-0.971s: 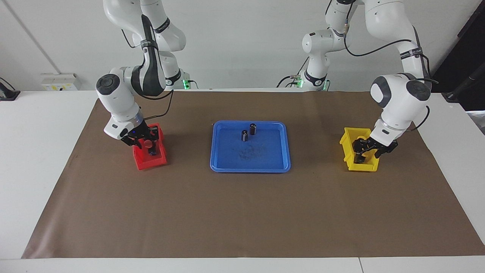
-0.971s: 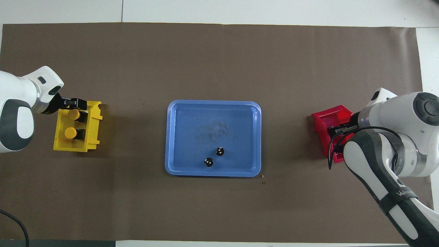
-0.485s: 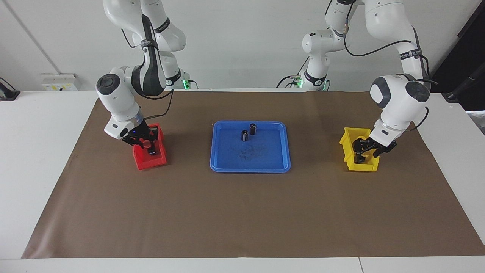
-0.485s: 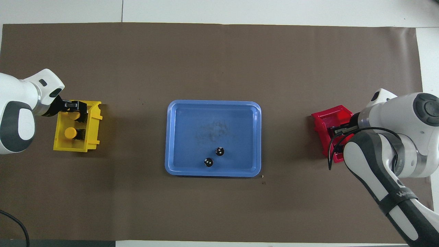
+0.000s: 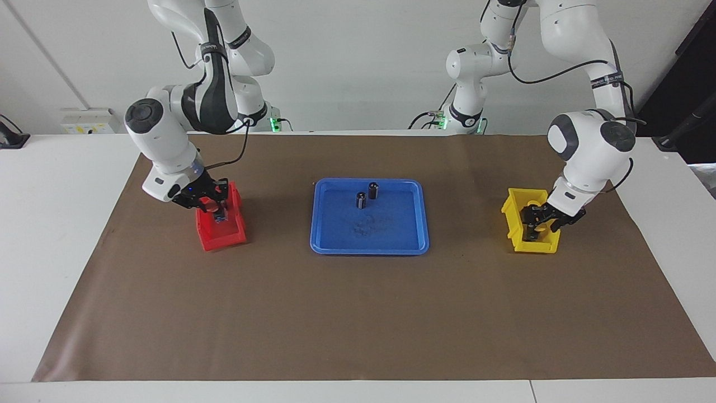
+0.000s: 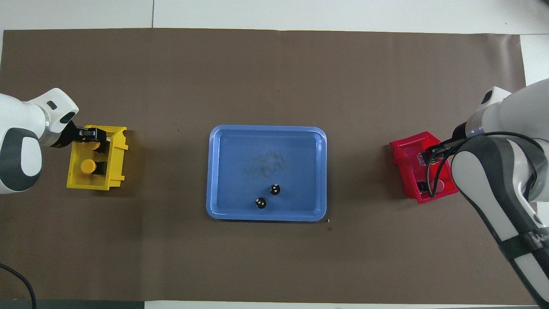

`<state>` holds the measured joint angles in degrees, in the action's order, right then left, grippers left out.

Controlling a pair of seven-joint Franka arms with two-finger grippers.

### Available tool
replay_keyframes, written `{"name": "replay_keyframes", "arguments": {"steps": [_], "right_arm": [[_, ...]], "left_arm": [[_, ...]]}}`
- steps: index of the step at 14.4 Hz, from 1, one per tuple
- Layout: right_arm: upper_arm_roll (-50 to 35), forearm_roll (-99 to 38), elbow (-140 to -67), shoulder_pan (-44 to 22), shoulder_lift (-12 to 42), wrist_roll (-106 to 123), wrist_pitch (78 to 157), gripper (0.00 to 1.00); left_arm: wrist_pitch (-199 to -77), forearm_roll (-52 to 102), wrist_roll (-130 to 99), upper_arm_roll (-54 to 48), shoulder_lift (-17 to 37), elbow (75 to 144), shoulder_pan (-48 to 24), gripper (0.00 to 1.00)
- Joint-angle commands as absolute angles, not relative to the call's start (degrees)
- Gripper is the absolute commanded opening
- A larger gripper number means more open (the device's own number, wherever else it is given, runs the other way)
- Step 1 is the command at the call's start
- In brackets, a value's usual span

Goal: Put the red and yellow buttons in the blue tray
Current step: 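Carry the red button with the right gripper while the left gripper grasps yellow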

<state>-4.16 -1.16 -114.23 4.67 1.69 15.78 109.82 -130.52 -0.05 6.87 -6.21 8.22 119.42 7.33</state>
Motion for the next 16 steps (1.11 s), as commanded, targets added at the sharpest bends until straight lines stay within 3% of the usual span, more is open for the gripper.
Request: {"name": "replay_keyframes", "arguments": {"steps": [1, 4, 6, 8, 10, 13, 16], "right_arm": [[-4.5, -1.6, -102.9, 2.0, 4.8, 15.9, 101.1, 0.25], [-4.5, -2.1, -95.8, -5.0, 8.6, 3.9, 101.0, 0.25], [-4.5, -1.9, -95.0, -10.8, 9.1, -5.8, 103.3, 0.22], [-4.6, -1.9, -92.5, -16.9, 12.4, -14.9, 106.8, 0.2], [-4.5, -1.7, -89.3, -22.7, 16.3, -25.4, 108.1, 0.2], [-4.4, -0.4, -81.0, -28.9, 26.6, -33.9, 107.7, 0.2], [-4.5, 0.9, -81.3, -30.6, 30.1, -38.0, 112.7, 0.2]], "left_arm": [[-130.6, -0.4, 6.2, -6.3, 6.9, 120.9, 7.6, 0.54], [-130.3, -0.4, 6.3, -6.3, 6.8, 121.1, 7.6, 0.23], [-130.1, -0.4, 6.3, -6.3, 6.9, 120.9, 7.7, 0.09], [-124.8, -0.4, 6.2, -6.4, 6.4, 118.8, 7.7, 0.07], [-113.3, -0.3, 6.2, -6.4, 5.3, 111.5, 7.5, 0.06], [-98.7, -0.3, 6.1, -6.6, 4.1, 100.1, 6.7, 0.06], [-97.3, -0.3, 3.5, -7.2, 3.3, 98.9, 4.9, 0.06]]}}
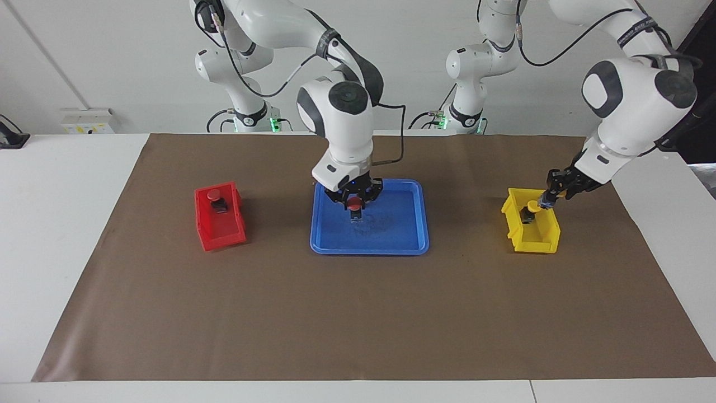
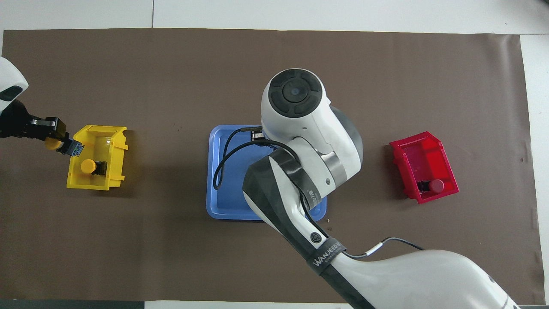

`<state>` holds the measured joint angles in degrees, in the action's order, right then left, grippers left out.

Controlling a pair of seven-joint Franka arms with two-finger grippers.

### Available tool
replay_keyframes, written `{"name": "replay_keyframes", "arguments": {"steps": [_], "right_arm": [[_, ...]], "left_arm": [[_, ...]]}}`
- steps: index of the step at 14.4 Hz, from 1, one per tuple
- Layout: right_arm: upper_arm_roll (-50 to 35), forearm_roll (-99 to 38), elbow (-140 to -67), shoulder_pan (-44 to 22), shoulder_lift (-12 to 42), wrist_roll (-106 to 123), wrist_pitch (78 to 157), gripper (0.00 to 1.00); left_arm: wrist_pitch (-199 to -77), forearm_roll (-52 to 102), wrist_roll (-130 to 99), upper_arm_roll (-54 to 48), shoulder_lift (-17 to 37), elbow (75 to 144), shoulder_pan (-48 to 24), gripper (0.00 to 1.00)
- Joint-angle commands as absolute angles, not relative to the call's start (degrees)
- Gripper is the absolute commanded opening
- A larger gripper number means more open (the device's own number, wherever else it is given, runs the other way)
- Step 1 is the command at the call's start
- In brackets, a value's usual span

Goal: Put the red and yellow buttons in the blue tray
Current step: 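Carry the red button with the right gripper while the left gripper grasps yellow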

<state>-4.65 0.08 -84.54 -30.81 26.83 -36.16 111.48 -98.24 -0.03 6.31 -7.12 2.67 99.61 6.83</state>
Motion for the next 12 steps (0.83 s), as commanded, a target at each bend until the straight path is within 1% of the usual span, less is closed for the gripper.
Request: {"name": "replay_keyframes", "arguments": {"steps": [1, 4, 8, 10, 11, 12], "right_arm": [[-4.5, 0.8, -82.1, -30.8, 30.1, -38.2, 113.1, 0.2], [-4.5, 0.9, -84.6, -31.5, 30.1, -38.2, 114.1, 0.2], [-4.5, 0.7, -86.5, -31.1, 29.8, -38.2, 112.6, 0.2], [-4.5, 0.7, -87.6, -31.1, 29.4, -38.2, 111.4, 0.21], [-4.5, 0.7, -88.4, -31.1, 29.1, -38.2, 111.6, 0.23], [-4.5, 0.7, -89.1, -31.1, 28.7, -38.2, 112.3, 0.29]], "left_arm": [[-98.2, -0.3, 1.0, -7.1, 3.2, 99.5, 3.3, 0.06], [-100.7, -0.3, -7.2, -7.1, 4.0, 99.8, -2.8, 0.05], [-106.5, -0.2, -16.2, -7.2, 4.4, 103.4, -9.5, 0.05], [-108.4, 0.3, -18.8, -7.3, 5.4, 103.4, -11.2, 0.05], [-110.2, 2.0, -20.0, -7.2, 6.2, 103.4, -12.2, 0.05], [-112.7, 3.8, -22.6, -7.2, 7.7, 103.3, -13.0, 0.05]]}}
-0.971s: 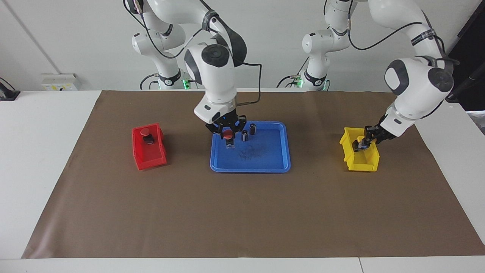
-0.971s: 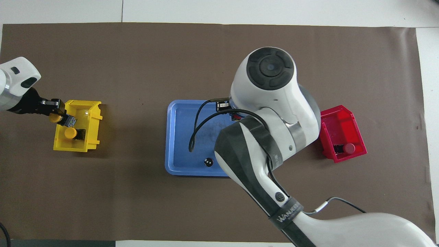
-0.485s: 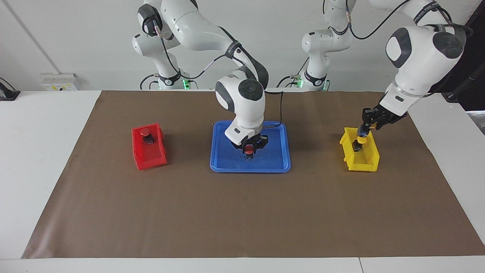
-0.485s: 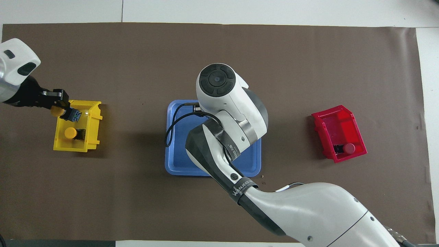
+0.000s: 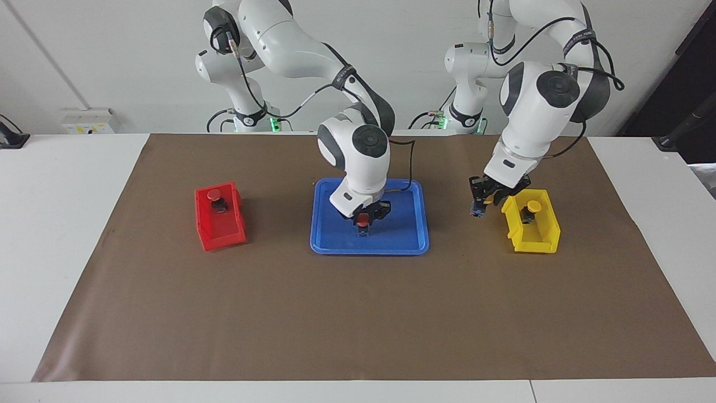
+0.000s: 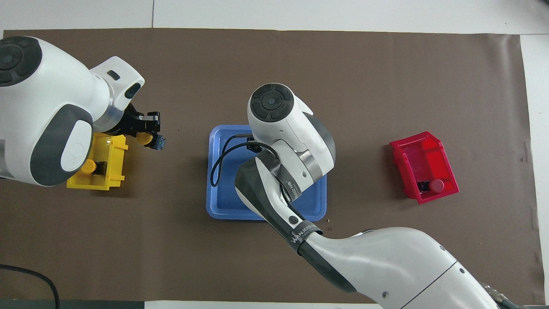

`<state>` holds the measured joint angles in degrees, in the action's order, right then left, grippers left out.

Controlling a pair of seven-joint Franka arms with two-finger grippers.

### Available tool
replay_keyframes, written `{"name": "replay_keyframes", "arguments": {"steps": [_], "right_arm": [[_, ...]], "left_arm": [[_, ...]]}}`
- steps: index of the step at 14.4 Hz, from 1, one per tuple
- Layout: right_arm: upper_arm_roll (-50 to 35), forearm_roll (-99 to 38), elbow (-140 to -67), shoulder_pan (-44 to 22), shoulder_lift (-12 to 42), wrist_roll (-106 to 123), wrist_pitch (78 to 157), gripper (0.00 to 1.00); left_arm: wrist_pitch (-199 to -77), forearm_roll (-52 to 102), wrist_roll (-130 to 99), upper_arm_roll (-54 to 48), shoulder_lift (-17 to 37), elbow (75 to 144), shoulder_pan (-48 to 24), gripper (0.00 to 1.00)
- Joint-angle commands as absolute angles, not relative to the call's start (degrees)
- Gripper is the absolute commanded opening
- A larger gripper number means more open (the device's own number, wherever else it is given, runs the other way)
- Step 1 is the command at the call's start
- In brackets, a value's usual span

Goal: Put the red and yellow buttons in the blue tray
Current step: 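Carry the red button with the right gripper while the left gripper grasps yellow, then release the red button into the tray while the left gripper advances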

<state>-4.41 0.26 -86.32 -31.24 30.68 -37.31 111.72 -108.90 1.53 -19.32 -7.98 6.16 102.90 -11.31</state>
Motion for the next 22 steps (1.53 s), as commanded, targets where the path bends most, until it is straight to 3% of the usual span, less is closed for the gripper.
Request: {"name": "replay_keyframes", "arguments": {"steps": [1, 3, 6, 9, 12, 18, 22], "right_arm": [[-4.5, 0.8, -89.3, -31.1, 28.7, -38.2, 112.4, 0.42], [-4.1, 1.0, -88.7, -30.9, 28.5, -37.7, 111.3, 0.7], [-3.3, 1.2, -88.6, -27.4, 23.3, -36.2, 107.7, 0.75], [-3.3, 1.1, -90.5, -17.9, 16.0, -20.2, 100.2, 0.76], [-3.5, 0.0, -99.0, -5.6, 10.1, -2.0, 99.4, 0.76], [-3.3, 0.0, -114.5, 3.8, 3.7, 15.0, 104.2, 0.68], [-3.3, 0.1, -120.9, 3.8, 1.5, 16.4, 108.5, 0.63]], "left_arm": [[-115.3, 4.4, -25.9, -7.2, 9.6, 103.0, -15.1, 0.04], [-117.0, 4.5, -28.9, -7.1, 10.9, 102.7, -17.3, 0.03], [-117.9, 4.6, -35.1, -7.1, 14.1, 99.9, -22.2, 0.02], [-121.5, 4.9, -39.2, -7.1, 16.4, 99.8, -25.5, 0.01], [-123.1, 5.1, -41.3, -7.1, 19.4, 99.8, -28.0, 0.01], [-123.8, 4.4, -42.3, -6.9, 21.3, 99.8, -28.7, 0.01], [-123.0, 4.4, -42.4, -6.6, 21.3, 99.8, -28.6, 0.02]]}}
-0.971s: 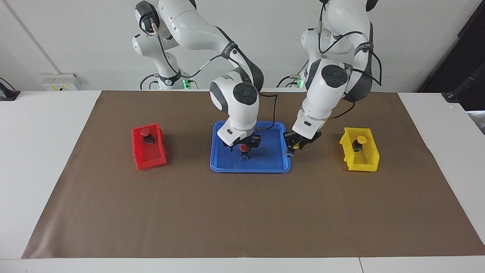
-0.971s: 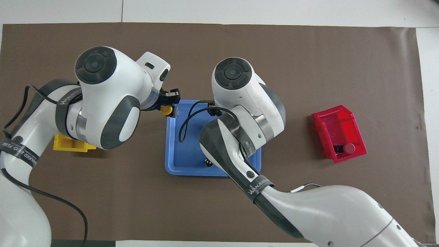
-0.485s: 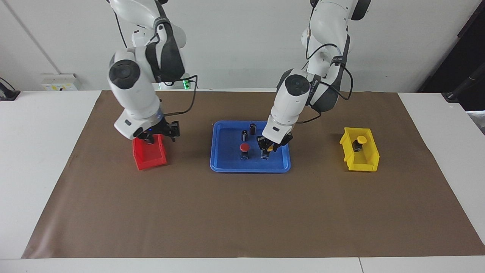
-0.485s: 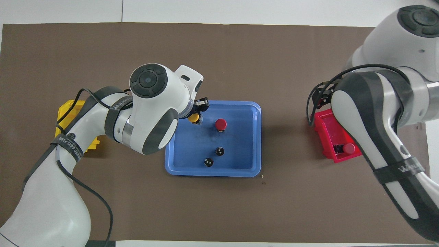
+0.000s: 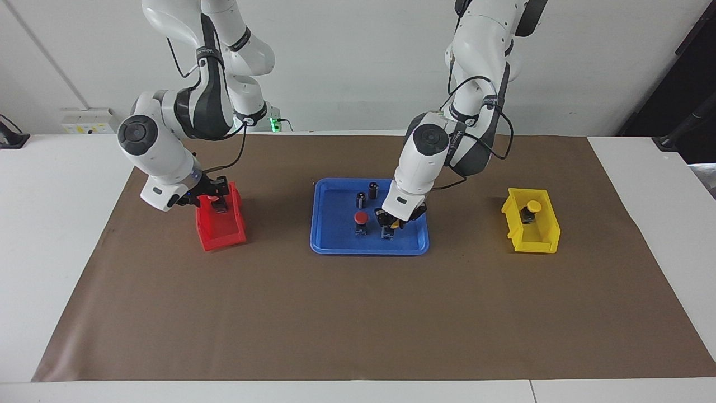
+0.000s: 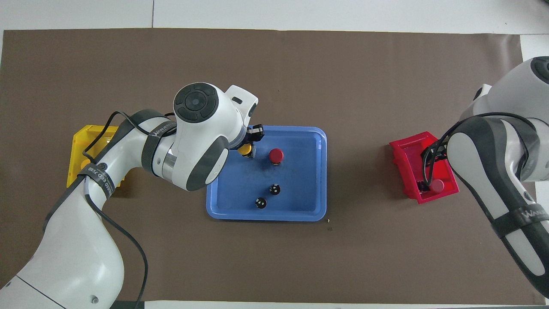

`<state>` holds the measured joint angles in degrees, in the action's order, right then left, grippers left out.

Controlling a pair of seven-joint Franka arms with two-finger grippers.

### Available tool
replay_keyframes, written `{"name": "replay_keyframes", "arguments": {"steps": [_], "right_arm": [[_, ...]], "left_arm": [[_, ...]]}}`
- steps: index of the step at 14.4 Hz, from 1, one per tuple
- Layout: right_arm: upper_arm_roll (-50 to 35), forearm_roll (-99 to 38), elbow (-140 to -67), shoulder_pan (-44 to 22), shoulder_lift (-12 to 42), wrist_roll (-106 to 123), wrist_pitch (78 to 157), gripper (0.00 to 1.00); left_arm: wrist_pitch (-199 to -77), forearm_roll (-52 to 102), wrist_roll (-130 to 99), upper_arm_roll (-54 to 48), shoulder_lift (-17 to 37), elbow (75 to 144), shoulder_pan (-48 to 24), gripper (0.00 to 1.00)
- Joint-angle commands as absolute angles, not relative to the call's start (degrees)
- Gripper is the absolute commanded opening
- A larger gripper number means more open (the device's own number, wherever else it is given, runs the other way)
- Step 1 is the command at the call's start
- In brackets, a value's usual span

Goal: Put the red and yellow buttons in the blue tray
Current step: 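Place the yellow button with the left gripper while the right gripper returns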

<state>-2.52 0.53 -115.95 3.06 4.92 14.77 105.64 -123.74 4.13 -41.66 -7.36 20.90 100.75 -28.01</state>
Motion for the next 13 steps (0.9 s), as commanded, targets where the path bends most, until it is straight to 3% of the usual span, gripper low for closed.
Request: {"name": "replay_keyframes", "arguments": {"steps": [1, 4, 6, 7, 13], "right_arm": [[-3.3, 0.1, -122.8, 3.8, 0.9, 17.0, 110.0, 0.63], [-3.3, 0.2, -126.6, 3.3, -0.1, 17.6, 115.6, 0.62], [-3.3, 0.4, -127.7, 3.5, -0.4, 19.7, 117.7, 0.6], [-3.3, 0.8, -128.0, 3.6, -0.4, 19.9, 117.8, 0.59], [-3.3, 1.1, -129.8, 5.3, -1.1, 21.4, 118.6, 0.56]], "left_arm": [[-123.1, 4.4, -42.4, -6.6, 21.3, 99.9, -28.5, 0.02], [-123.7, 4.4, -42.4, -6.6, 21.4, 100.3, -28.4, 0.2], [-123.7, 4.4, -42.4, -6.6, 21.4, 100.3, -28.3, 0.41], [-123.7, 4.4, -42.5, -6.6, 21.4, 100.3, -28.4, 0.47], [-124.3, 4.4, -42.9, -6.6, 21.4, 100.2, -28.6, 0.52]]}}
